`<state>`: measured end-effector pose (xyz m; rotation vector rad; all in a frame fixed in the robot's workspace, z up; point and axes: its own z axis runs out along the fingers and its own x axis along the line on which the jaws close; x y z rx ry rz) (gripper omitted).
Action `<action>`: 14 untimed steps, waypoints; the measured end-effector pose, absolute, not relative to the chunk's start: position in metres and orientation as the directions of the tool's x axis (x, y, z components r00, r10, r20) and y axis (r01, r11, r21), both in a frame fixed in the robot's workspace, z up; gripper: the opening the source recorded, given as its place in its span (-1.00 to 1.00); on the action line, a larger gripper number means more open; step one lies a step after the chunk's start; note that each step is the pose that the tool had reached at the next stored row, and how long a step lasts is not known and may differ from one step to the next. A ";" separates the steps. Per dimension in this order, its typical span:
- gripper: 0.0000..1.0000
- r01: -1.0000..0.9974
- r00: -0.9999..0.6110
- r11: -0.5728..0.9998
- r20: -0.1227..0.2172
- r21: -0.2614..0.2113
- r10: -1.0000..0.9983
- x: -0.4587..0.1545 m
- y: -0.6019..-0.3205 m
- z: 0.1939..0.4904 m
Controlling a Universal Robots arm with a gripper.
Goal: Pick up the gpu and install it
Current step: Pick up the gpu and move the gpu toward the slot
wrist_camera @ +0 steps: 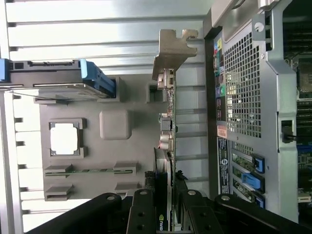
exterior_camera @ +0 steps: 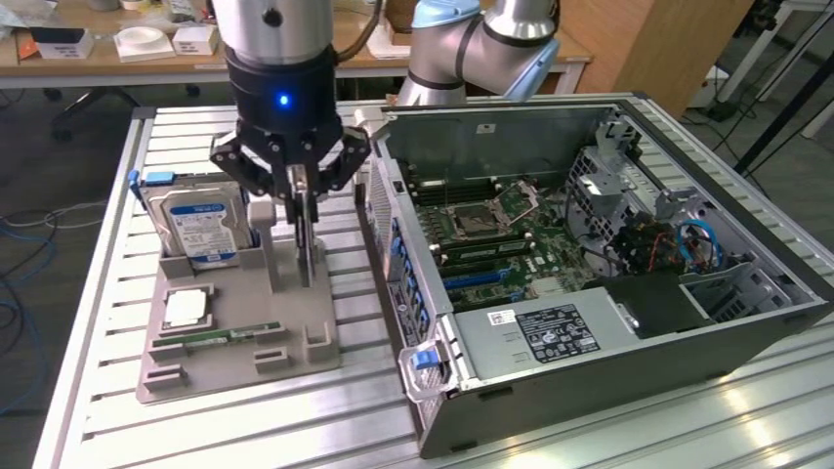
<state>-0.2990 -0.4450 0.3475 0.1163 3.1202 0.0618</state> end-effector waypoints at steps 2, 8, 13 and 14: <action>-0.47 0.074 -0.997 0.996 -0.017 0.040 0.075 -0.299 -0.445 0.356; -0.47 0.074 -0.997 0.996 -0.017 0.040 0.075 -0.299 -0.445 0.376; -0.47 0.074 -0.997 0.996 -0.017 0.040 0.075 -0.299 -0.445 0.389; -0.47 0.074 -0.997 0.996 -0.017 0.040 0.075 -0.299 -0.445 0.392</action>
